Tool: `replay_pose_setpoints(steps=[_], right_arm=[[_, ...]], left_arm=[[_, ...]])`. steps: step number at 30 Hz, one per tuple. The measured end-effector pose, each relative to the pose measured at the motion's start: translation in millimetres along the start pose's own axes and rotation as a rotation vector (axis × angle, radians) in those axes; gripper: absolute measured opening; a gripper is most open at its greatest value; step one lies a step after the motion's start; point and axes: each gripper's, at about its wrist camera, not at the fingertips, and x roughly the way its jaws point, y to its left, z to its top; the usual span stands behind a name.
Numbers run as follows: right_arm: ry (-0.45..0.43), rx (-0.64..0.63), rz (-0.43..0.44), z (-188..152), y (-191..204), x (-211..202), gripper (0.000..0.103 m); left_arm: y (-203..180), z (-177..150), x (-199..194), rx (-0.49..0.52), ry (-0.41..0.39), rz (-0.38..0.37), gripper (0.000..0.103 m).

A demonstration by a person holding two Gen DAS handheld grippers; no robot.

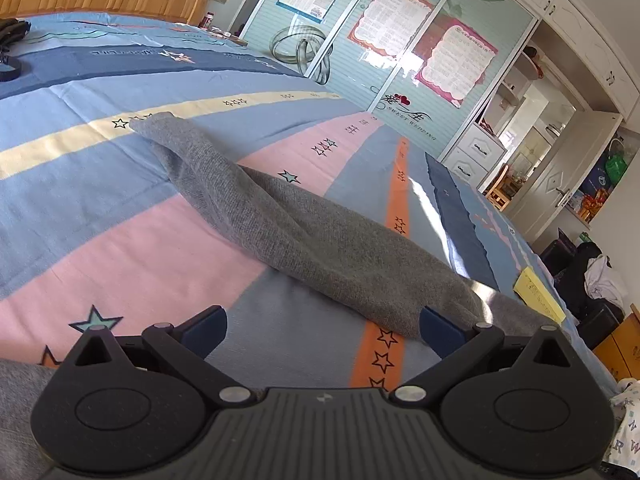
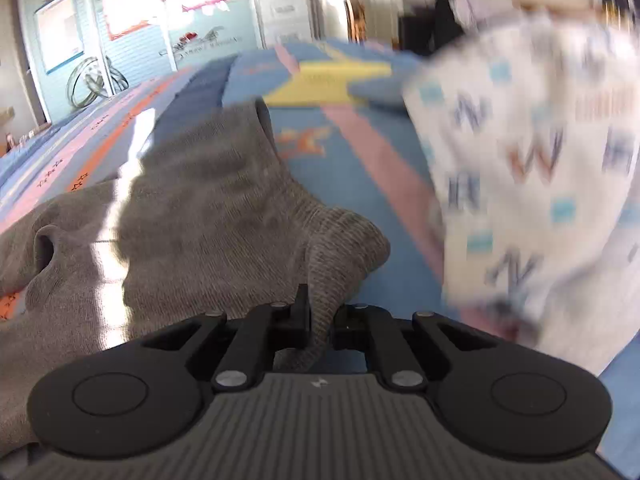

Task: Fold clothes

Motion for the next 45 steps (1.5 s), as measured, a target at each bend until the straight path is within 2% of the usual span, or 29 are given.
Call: replay_pose_setpoints(steps=[2,4,7,9,12,14,17,20,22,25,29,32,38,39,43,45], right_arm=[[-0.057,0.077,0.051,-7,-14,7,0.012],[-0.072,0.149,0.085,-9,-21,6,0.022],[-0.099,0.184,0.07,-16,-20,-13,0.037],[-0.116,0.166,0.034,-26,-15,-35,0.038],[-0.117,0.162,0.135,-52,-5,-66,0.045],[-0.086,0.202,0.267,-71,2,-79,0.05],[0.038,0.289,0.468,-90,18,-79,0.059],[0.132,0.438,0.597,-100,28,-64,0.061],[0.121,0.47,0.593,-99,30,-60,0.061],[0.1,0.423,0.546,-91,30,-61,0.061],[0.097,0.517,0.536,-87,19,-57,0.061],[0.079,0.559,0.53,-86,18,-51,0.062],[0.001,0.726,0.506,-95,16,-39,0.061],[-0.012,0.737,0.499,-96,13,-40,0.061],[-0.091,0.72,0.368,-95,-3,-51,0.062],[-0.086,0.714,0.386,-91,-9,-42,0.062]], left_arm=[[3,3,-3,0.01,0.004,0.001,0.102],[8,9,-10,0.019,-0.006,0.012,0.102],[17,18,-27,0.047,-0.029,0.047,0.102],[23,22,-38,0.08,-0.023,0.073,0.102],[40,18,-56,0.094,0.038,0.095,0.102],[59,13,-71,0.031,0.088,0.095,0.102],[79,-5,-97,-0.034,0.162,0.062,0.102],[90,-33,-126,-0.068,0.196,0.056,0.102],[99,-49,-139,-0.062,0.209,0.099,0.102],[115,-53,-151,-0.056,0.192,0.172,0.102],[132,-35,-169,-0.074,0.113,0.242,0.102],[141,-21,-174,-0.065,0.095,0.302,0.102],[155,-19,-170,-0.112,0.117,0.327,0.102],[154,-19,-168,-0.107,0.117,0.328,0.102],[146,-24,-160,-0.076,0.126,0.317,0.102],[142,-26,-156,-0.066,0.132,0.313,0.102]])
